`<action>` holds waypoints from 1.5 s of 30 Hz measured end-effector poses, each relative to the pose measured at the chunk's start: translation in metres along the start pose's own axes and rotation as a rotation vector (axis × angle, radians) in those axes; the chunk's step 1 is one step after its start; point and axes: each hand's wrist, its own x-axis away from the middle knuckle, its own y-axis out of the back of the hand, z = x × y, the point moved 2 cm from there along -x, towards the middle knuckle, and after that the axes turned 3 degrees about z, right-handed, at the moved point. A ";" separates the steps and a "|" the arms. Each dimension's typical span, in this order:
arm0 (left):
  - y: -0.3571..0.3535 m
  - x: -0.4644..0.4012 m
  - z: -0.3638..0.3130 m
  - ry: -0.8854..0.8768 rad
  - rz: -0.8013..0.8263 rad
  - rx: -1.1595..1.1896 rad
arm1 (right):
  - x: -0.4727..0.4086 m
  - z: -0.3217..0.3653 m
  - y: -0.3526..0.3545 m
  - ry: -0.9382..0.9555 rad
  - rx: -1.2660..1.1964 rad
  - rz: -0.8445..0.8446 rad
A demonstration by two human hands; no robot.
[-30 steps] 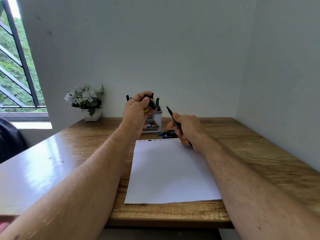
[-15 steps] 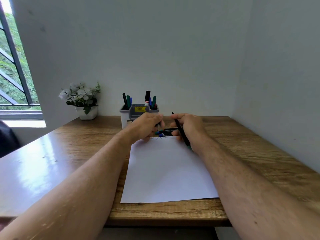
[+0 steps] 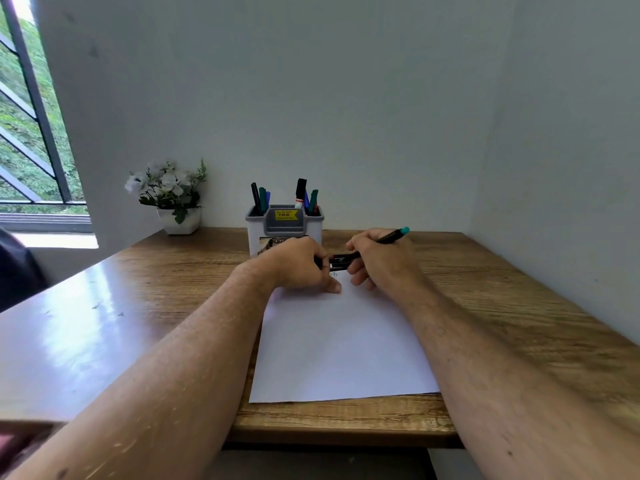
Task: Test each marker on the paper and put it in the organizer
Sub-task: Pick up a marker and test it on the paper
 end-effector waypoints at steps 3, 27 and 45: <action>0.000 0.001 -0.002 -0.013 -0.004 0.043 | -0.002 -0.003 0.000 -0.052 -0.049 0.009; 0.003 0.000 -0.005 -0.058 -0.039 0.043 | -0.011 -0.007 -0.001 0.019 0.257 0.062; 0.002 -0.001 -0.006 -0.050 -0.046 0.044 | -0.012 -0.007 -0.003 -0.032 0.274 0.054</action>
